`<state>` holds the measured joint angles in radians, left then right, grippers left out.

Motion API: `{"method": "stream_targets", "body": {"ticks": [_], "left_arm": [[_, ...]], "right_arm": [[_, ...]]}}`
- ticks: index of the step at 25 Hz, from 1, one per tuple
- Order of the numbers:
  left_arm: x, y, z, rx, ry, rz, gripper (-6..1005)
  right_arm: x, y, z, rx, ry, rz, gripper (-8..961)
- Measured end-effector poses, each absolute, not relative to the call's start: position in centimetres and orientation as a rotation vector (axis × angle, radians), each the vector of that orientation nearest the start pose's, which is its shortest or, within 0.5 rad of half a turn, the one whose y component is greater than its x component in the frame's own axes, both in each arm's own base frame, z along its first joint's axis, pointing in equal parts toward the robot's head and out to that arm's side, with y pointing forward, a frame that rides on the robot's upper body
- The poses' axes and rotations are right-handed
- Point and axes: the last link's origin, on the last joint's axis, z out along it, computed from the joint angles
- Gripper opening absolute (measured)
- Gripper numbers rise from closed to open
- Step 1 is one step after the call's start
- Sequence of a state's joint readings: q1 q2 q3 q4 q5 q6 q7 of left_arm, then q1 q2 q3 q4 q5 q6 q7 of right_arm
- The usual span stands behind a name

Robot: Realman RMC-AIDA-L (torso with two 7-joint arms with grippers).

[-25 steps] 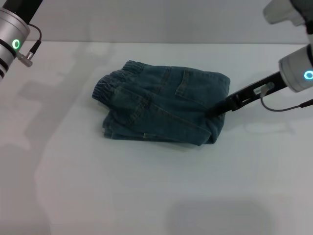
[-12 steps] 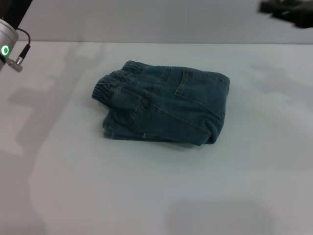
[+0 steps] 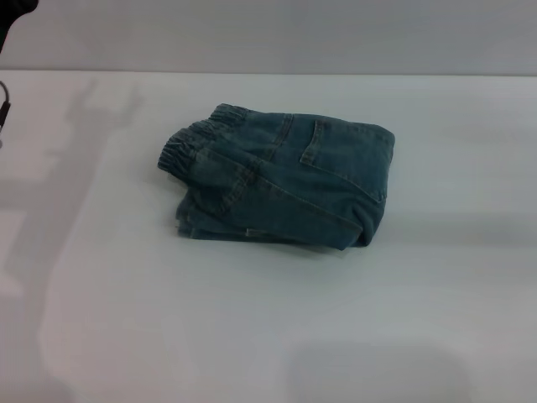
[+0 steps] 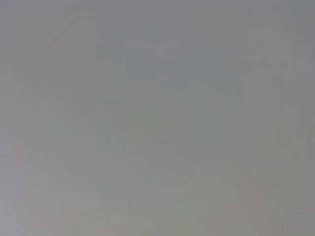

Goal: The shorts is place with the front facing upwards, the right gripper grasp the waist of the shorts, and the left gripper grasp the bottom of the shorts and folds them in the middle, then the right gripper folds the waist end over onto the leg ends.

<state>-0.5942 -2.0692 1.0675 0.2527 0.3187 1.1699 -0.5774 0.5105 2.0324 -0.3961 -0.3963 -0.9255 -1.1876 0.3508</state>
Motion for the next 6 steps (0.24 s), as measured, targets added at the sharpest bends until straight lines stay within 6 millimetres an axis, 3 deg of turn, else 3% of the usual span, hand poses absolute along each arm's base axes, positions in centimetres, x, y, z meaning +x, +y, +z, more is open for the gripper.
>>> {"method": "stream_targets", "body": {"ticks": [3,6], "left_arm": [[-27.67,40.35,5.82,-1.447,-0.515,-1.059,770],[-27.86,40.54,5.95,-1.420,-0.505,-1.027,770]], "right_arm": [[34.01,37.39,14.59,-1.182,0.175,0.546,453],[34.19,37.47,15.01,-1.145,0.162,0.510,453]]}}
